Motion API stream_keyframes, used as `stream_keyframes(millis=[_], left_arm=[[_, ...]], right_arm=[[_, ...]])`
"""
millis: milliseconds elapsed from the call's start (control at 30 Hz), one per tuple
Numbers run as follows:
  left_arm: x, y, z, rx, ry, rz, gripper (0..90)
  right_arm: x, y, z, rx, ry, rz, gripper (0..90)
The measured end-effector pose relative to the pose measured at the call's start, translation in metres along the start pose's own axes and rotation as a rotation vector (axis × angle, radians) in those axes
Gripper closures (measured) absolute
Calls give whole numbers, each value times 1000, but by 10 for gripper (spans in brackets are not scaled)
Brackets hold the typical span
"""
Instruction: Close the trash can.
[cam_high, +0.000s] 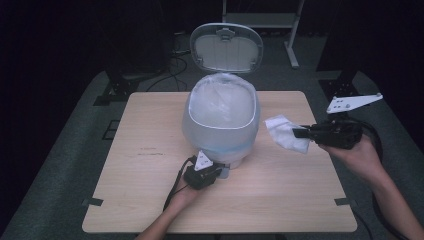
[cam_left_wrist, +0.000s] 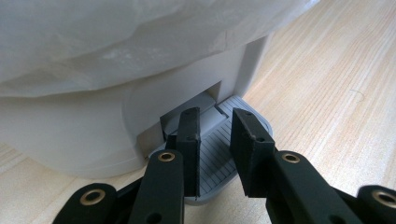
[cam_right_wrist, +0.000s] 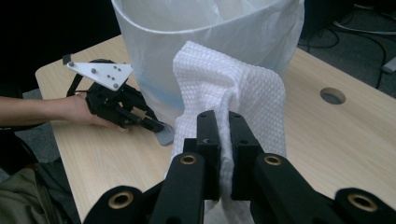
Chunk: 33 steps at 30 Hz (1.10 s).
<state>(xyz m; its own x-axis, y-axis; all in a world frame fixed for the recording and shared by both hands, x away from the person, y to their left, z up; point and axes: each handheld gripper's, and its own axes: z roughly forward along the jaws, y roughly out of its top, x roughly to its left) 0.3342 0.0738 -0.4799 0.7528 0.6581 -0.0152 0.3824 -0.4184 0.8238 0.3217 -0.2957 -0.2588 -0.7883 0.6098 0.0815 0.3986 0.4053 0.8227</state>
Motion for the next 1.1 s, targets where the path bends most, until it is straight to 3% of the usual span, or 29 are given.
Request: stream_keyframes(millis=[500,800,1100], left_arm=[[0,0,0,1,1,4,731],[0,0,0,-1,3,6,731],[0,0,0,-1,3,5,731]], right_arm=[[-1,24,-18,-26,-15,-11,850],[4,49,-30,-64,-22,-38,850],[6,68,-28,-71,-13,-49,850]])
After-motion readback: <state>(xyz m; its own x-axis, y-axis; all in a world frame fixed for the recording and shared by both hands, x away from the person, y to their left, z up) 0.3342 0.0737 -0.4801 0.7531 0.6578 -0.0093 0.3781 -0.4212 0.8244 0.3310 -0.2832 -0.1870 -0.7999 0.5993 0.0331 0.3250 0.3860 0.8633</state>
